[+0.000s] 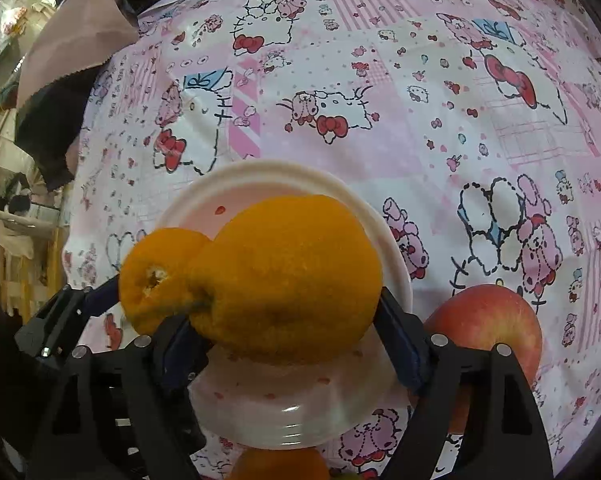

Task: Organize fruits
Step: 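Carry the bumpy citrus onto the plate and open the right tool, then raise the right tool away from the plate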

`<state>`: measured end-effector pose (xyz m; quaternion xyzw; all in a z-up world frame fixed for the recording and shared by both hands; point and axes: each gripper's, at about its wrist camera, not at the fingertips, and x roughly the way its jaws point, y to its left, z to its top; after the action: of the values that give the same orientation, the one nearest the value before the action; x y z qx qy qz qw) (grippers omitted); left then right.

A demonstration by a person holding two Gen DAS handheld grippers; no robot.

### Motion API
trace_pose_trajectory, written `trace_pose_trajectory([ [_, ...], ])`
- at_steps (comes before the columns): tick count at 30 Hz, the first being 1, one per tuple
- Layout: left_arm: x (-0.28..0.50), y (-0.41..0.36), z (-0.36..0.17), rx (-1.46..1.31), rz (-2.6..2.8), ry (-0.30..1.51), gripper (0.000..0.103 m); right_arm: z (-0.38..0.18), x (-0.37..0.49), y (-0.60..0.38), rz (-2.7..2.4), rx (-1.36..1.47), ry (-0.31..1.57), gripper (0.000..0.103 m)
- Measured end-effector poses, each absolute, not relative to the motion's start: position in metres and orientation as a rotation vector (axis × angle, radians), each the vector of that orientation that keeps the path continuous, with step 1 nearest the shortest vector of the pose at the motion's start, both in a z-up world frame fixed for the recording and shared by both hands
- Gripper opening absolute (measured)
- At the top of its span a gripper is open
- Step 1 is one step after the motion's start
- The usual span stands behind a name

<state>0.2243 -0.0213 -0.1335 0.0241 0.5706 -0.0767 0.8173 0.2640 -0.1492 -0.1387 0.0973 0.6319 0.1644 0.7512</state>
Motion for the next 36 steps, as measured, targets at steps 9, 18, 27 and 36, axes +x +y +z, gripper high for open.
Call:
trace_pose_trajectory([
  [9,0.218,-0.016,-0.113,0.041,-0.164,1.174,0.079,-0.128,0.267,-0.177,0.385,0.387,1.384,0.086],
  [18,0.215,-0.012,-0.102,0.012,-0.162,1.155,0.078,-0.107,0.264,-0.198,0.381,0.445,1.313,0.086],
  [27,0.205,-0.016,-0.087,0.017,-0.165,1.128,0.079,-0.091,0.25,-0.197,0.405,0.425,1.278,0.086],
  [36,0.18,-0.004,-0.057,-0.039,-0.122,1.077,0.078,-0.061,0.219,-0.214,0.41,0.417,1.212,0.086],
])
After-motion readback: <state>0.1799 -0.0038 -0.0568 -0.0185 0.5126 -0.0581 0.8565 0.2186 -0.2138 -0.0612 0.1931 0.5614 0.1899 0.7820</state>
